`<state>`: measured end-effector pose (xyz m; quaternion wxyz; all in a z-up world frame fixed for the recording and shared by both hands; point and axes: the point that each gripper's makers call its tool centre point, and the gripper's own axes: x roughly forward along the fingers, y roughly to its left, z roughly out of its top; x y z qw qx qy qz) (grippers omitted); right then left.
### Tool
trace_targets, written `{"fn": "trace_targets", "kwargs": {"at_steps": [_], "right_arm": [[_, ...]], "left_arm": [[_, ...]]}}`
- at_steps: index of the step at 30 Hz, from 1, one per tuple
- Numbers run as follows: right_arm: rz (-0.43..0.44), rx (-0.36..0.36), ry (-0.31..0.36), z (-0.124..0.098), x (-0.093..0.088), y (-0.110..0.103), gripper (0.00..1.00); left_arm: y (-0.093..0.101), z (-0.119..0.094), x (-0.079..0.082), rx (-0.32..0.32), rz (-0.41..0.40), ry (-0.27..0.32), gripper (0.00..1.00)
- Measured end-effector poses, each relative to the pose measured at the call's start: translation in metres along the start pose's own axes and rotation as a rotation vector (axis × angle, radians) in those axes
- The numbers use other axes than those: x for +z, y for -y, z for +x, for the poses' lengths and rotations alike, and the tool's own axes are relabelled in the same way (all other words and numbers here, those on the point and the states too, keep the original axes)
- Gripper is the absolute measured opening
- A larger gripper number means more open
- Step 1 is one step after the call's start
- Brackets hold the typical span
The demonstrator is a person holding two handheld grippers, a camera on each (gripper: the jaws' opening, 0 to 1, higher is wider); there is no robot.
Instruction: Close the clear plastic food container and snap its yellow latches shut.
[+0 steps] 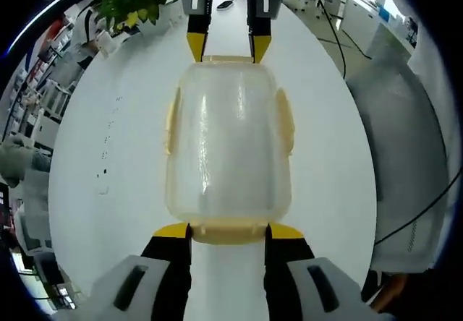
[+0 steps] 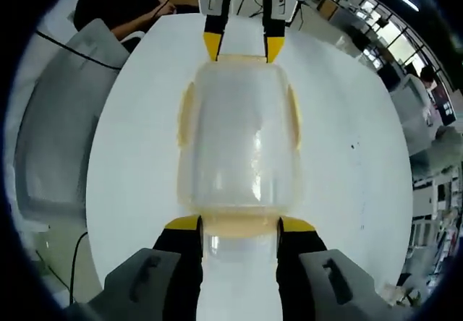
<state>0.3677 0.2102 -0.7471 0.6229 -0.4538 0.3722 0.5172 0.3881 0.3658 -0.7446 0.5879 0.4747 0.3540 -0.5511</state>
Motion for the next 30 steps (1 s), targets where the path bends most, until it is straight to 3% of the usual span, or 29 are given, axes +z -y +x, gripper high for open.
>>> {"fn": "trace_targets", "kwargs": {"at_steps": [4,11,24,30], "right_arm": [[0.007,0.006,-0.023,-0.002,-0.027,0.004,0.36],[0.025,0.015,-0.022,-0.002,-0.053,0.009,0.36],[0.045,0.027,-0.044,0.002,-0.087,0.013,0.36],[0.047,0.04,-0.05,0.008,-0.089,0.012,0.36]], "left_arm": [[-0.004,0.013,0.023,-0.019,-0.006,0.022,0.33],[-0.011,0.03,0.041,-0.038,0.006,0.01,0.33],[-0.014,0.052,0.068,-0.054,0.008,0.034,0.34],[-0.013,0.058,0.067,-0.065,0.011,0.009,0.34]]}}
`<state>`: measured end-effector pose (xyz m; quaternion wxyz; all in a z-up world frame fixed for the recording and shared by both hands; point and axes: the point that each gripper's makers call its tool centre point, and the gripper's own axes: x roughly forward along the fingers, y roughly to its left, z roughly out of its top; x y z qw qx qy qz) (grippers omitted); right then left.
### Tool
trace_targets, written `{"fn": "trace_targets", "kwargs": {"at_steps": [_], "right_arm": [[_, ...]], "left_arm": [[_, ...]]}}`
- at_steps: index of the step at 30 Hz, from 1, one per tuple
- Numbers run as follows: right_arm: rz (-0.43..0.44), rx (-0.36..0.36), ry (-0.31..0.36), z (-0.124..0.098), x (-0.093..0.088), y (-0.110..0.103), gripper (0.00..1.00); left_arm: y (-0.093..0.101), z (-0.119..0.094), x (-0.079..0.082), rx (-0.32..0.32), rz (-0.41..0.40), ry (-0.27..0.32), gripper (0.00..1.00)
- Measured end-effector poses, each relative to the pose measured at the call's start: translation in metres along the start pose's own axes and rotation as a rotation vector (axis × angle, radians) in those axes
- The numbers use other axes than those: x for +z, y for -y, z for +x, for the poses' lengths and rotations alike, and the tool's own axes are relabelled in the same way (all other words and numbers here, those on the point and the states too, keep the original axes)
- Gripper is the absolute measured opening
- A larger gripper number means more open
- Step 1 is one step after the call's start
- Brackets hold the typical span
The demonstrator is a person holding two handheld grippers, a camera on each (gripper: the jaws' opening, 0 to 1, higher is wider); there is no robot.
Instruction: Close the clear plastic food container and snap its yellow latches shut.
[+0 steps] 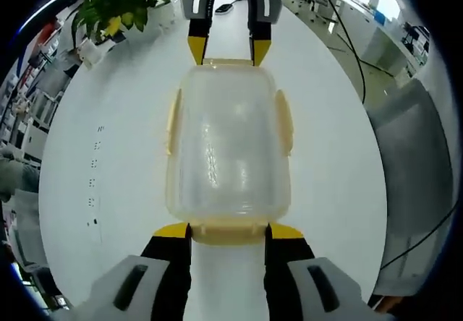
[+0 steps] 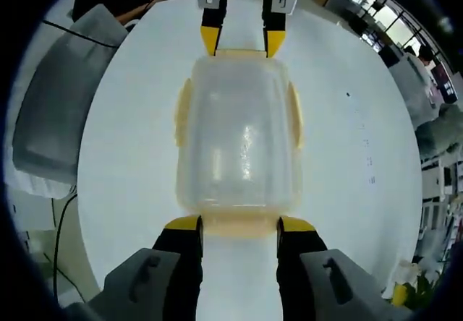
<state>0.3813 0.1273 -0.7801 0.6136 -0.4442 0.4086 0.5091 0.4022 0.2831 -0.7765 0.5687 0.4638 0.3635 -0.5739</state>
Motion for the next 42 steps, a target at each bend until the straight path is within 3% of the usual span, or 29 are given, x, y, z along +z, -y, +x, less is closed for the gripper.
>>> {"fn": "trace_targets", "kwargs": {"at_steps": [5,12,26,36,38,40,41,42], "right_arm": [[0.005,0.014,-0.019,0.006,-0.007,-0.001,0.36],[0.002,0.036,-0.004,0.007,-0.002,-0.004,0.36],[0.009,0.056,-0.022,0.007,-0.008,-0.003,0.37],[-0.033,0.055,-0.055,0.013,-0.015,-0.004,0.37],[-0.036,0.052,-0.07,0.015,-0.018,-0.005,0.33],[-0.077,0.04,-0.126,0.019,-0.031,-0.003,0.19],[-0.07,0.038,-0.121,0.021,-0.032,-0.003,0.16],[0.005,0.038,-0.113,0.024,-0.036,-0.005,0.17]], "left_arm": [[0.001,0.002,0.003,-0.007,-0.011,0.011,0.34],[0.005,0.009,-0.003,-0.033,-0.031,-0.011,0.34],[0.003,0.007,0.0,-0.03,-0.026,-0.003,0.34],[0.004,0.013,0.0,-0.037,-0.024,0.015,0.35],[0.004,0.013,0.0,-0.033,-0.017,0.017,0.35],[0.005,0.014,-0.003,-0.029,-0.011,0.017,0.36],[0.006,0.013,-0.005,-0.032,-0.007,0.019,0.37],[0.009,0.013,-0.009,-0.044,-0.02,0.014,0.39]]}}
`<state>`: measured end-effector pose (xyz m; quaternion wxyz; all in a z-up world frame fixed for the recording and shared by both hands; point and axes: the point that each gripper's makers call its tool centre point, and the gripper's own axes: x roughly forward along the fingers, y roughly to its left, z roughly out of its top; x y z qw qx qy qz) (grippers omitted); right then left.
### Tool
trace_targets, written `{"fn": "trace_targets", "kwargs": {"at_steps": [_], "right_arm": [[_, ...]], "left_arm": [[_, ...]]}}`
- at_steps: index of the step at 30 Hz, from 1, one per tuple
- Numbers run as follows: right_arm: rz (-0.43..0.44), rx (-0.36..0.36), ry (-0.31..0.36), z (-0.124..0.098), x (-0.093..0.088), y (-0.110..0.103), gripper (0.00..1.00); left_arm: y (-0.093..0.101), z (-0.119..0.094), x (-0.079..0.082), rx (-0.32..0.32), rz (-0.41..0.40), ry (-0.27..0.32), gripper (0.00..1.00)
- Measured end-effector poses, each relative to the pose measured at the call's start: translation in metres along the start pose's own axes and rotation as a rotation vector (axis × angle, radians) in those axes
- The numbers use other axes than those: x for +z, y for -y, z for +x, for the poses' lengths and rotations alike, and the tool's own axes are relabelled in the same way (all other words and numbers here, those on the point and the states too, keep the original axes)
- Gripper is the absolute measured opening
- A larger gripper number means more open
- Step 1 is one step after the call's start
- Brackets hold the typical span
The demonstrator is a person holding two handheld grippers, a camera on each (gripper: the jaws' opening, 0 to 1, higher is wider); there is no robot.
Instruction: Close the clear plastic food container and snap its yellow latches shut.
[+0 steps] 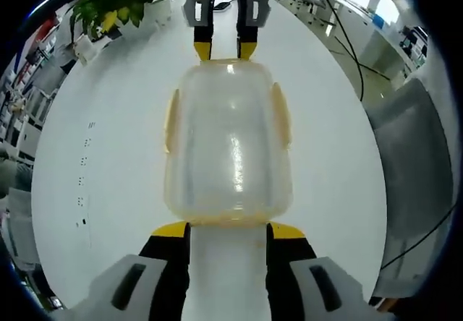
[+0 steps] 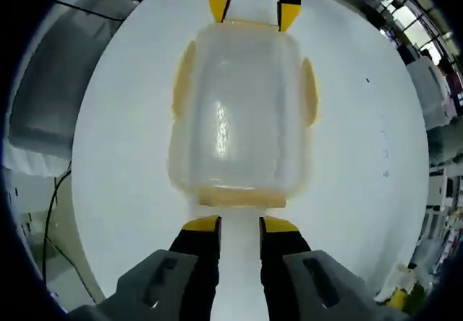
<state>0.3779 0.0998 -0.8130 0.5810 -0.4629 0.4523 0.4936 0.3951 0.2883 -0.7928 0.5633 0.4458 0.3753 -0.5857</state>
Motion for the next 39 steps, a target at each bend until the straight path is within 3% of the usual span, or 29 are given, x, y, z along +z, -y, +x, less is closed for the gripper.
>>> {"fn": "trace_targets", "kwargs": {"at_steps": [3,5,6,8,10,11,12,13,14,15,16,17,19,21,22,25,27,31,35,39], "right_arm": [[0.129,0.05,0.036,0.003,-0.003,-0.007,0.31],[0.182,0.047,0.037,0.002,-0.01,-0.006,0.34],[0.229,0.03,0.038,0.0,-0.015,-0.002,0.33],[0.328,0.019,0.054,-0.004,-0.019,0.002,0.3],[0.527,0.034,0.066,-0.011,-0.029,0.004,0.36],[0.607,0.03,0.057,-0.013,-0.034,0.006,0.4],[0.678,0.025,0.066,-0.015,-0.037,0.009,0.44],[0.757,0.03,0.084,-0.018,-0.038,0.011,0.46],[0.882,0.048,0.125,-0.022,-0.036,0.014,0.46],[0.959,0.079,0.173,-0.027,-0.03,0.015,0.44],[1.041,0.116,0.227,-0.031,-0.023,0.015,0.42],[1.188,0.196,0.317,-0.039,-0.009,0.015,0.42],[1.316,0.281,0.471,-0.051,0.011,0.023,0.46],[1.382,0.304,0.535,-0.055,0.02,0.027,0.45],[1.391,0.312,0.534,-0.054,0.021,0.029,0.43],[1.37,0.32,0.493,-0.046,0.026,0.023,0.35],[1.35,0.324,0.464,-0.04,0.029,0.02,0.35],[1.294,0.337,0.436,-0.032,0.04,0.014,0.31],[1.245,0.238,0.34,-0.021,0.028,0.019,0.23],[1.261,0.268,0.343,-0.022,0.034,0.02,0.23]], "left_arm": [[0.001,-0.001,-0.013,0.002,-0.056,-0.019,0.43],[0.001,-0.004,-0.021,0.018,-0.157,-0.023,0.44],[0.001,-0.006,-0.025,0.013,-0.278,-0.026,0.46],[-0.001,-0.01,-0.025,0.006,-0.428,0.016,0.51],[-0.015,-0.017,-0.028,0.048,-0.604,0.076,0.52],[-0.015,-0.02,-0.027,0.03,-0.68,0.101,0.52],[-0.013,-0.023,-0.023,-0.013,-0.809,0.155,0.55],[-0.011,-0.025,-0.018,-0.051,-0.912,0.196,0.62],[-0.009,-0.027,-0.011,-0.114,-1.055,0.253,0.65],[-0.006,-0.03,-0.004,-0.171,-1.135,0.296,0.64],[-0.006,-0.033,0.004,-0.238,-1.27,0.351,0.58],[-0.006,-0.035,0.01,-0.281,-1.334,0.39,0.55],[-0.012,-0.035,0.017,-0.298,-1.434,0.468,0.49],[-0.013,-0.029,0.015,-0.26,-1.453,0.463,0.44],[-0.012,-0.027,0.014,-0.25,-1.443,0.445,0.4],[-0.003,-0.017,0.014,-0.248,-1.446,0.386,0.36],[0.002,-0.014,0.015,-0.256,-1.438,0.366,0.35],[0.005,-0.011,0.018,-0.249,-1.43,0.357,0.28],[0.005,-0.008,0.008,-0.191,-1.416,0.309,0.18],[0.004,-0.006,0.006,-0.19,-1.429,0.295,0.15]]}}
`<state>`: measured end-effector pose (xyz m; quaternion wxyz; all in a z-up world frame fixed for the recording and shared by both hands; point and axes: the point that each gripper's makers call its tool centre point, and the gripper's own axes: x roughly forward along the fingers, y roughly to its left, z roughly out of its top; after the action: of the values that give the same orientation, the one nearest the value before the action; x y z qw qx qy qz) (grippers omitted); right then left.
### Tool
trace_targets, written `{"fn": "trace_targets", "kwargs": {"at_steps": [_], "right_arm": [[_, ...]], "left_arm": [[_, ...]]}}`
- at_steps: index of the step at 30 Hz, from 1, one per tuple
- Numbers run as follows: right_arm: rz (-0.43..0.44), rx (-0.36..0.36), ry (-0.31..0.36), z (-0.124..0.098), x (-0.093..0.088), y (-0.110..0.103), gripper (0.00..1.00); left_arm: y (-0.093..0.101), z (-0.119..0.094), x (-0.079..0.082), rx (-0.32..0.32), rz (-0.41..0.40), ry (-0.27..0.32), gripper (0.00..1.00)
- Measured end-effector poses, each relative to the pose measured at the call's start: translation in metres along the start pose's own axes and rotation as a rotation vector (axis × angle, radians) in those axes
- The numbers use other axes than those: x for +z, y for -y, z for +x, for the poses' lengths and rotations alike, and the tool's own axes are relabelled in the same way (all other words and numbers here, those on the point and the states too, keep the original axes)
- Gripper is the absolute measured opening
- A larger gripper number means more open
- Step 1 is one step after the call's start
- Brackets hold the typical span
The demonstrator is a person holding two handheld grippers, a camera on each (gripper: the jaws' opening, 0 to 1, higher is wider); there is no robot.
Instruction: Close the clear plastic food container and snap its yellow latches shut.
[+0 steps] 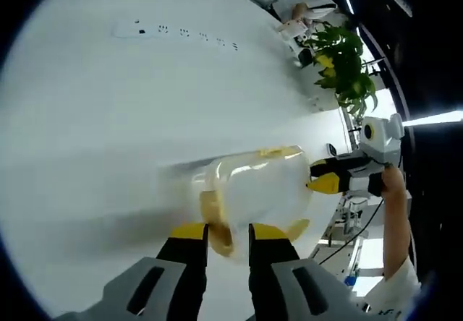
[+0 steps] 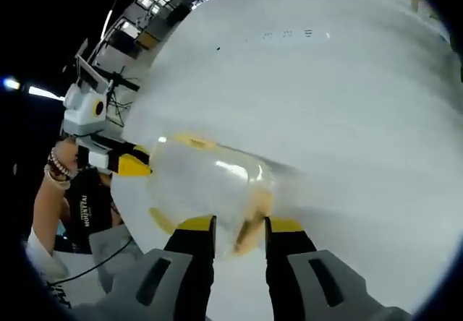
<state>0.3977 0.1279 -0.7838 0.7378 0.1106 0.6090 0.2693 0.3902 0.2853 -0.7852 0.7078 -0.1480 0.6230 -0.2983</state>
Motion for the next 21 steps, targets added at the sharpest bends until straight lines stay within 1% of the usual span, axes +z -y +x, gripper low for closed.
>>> {"fn": "trace_targets", "kwargs": {"at_steps": [2,9,10,11,12,15,16,17,19,21], "right_arm": [[0.017,0.001,-0.005,0.001,0.0,0.0,0.24],[0.023,-0.003,-0.014,0.003,-0.001,-0.001,0.21],[0.045,0.089,-0.035,0.005,-0.008,-0.02,0.22],[0.057,0.025,-0.01,0.005,-0.004,-0.008,0.22],[0.045,0.025,-0.014,0.005,-0.004,-0.009,0.22],[0.055,0.023,-0.017,0.006,-0.004,-0.011,0.22],[0.053,0.021,-0.018,0.006,-0.004,-0.012,0.22],[0.054,0.012,-0.019,0.005,-0.004,-0.011,0.22],[0.054,0.009,-0.02,0.004,-0.005,-0.01,0.22],[0.055,0.01,-0.015,0.004,-0.006,-0.009,0.22]], "left_arm": [[0.0,0.0,0.0,-0.002,0.005,-0.003,0.15],[-0.001,0.001,0.001,-0.017,-0.016,-0.008,0.12],[-0.002,0.001,0.0,-0.017,-0.013,-0.007,0.11],[-0.002,0.002,0.0,-0.02,-0.019,-0.004,0.11],[0.0,0.002,-0.003,-0.021,-0.017,0.001,0.11],[0.0,0.003,-0.003,-0.024,-0.04,0.005,0.09],[0.002,0.002,-0.003,-0.046,-0.034,-0.002,0.07],[0.0,0.002,-0.001,-0.026,-0.04,0.001,0.07],[0.004,0.003,-0.002,-0.029,-0.043,0.001,0.07],[0.01,0.003,-0.007,-0.03,-0.04,0.003,0.08]]}}
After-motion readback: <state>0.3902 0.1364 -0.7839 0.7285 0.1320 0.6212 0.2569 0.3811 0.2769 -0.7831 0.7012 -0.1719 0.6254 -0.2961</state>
